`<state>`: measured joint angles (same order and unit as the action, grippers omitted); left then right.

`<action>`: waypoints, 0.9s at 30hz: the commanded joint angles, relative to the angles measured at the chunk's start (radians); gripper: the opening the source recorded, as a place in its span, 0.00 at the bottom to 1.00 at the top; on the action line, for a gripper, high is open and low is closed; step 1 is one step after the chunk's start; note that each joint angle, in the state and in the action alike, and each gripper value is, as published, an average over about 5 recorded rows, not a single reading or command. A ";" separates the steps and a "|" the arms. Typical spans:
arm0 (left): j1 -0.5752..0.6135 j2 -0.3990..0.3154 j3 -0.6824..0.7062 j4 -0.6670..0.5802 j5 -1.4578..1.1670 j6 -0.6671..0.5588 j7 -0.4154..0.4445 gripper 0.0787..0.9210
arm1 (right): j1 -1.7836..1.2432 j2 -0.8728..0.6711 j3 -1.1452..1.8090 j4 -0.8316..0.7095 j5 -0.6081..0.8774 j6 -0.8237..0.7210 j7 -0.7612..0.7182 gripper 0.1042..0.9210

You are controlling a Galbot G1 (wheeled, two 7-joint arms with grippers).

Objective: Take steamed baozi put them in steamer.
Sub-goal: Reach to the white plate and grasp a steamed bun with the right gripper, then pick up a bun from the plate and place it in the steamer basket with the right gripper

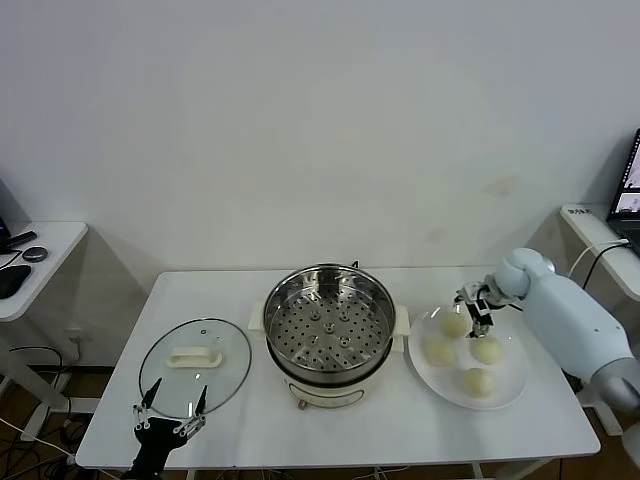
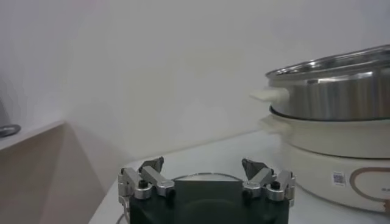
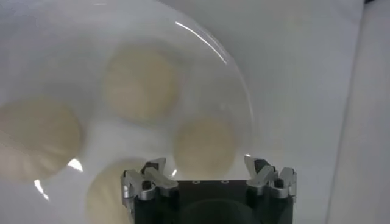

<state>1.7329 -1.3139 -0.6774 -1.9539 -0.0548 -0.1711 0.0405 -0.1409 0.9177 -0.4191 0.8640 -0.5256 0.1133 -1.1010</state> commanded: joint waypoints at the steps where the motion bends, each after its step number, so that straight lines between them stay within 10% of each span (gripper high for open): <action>1: -0.001 0.001 -0.001 0.000 0.002 -0.001 0.000 0.88 | 0.011 0.024 -0.011 -0.032 -0.022 0.003 0.003 0.88; 15: -0.001 0.001 -0.001 -0.005 0.002 -0.003 0.000 0.88 | 0.010 0.018 -0.011 -0.016 -0.012 -0.002 -0.002 0.60; 27: 0.005 0.000 0.004 -0.015 0.007 -0.003 0.000 0.88 | 0.169 -0.106 -0.178 0.175 0.207 -0.048 -0.045 0.57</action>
<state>1.7364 -1.3155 -0.6726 -1.9688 -0.0469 -0.1747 0.0407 -0.0729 0.8781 -0.4918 0.9296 -0.4487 0.0843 -1.1298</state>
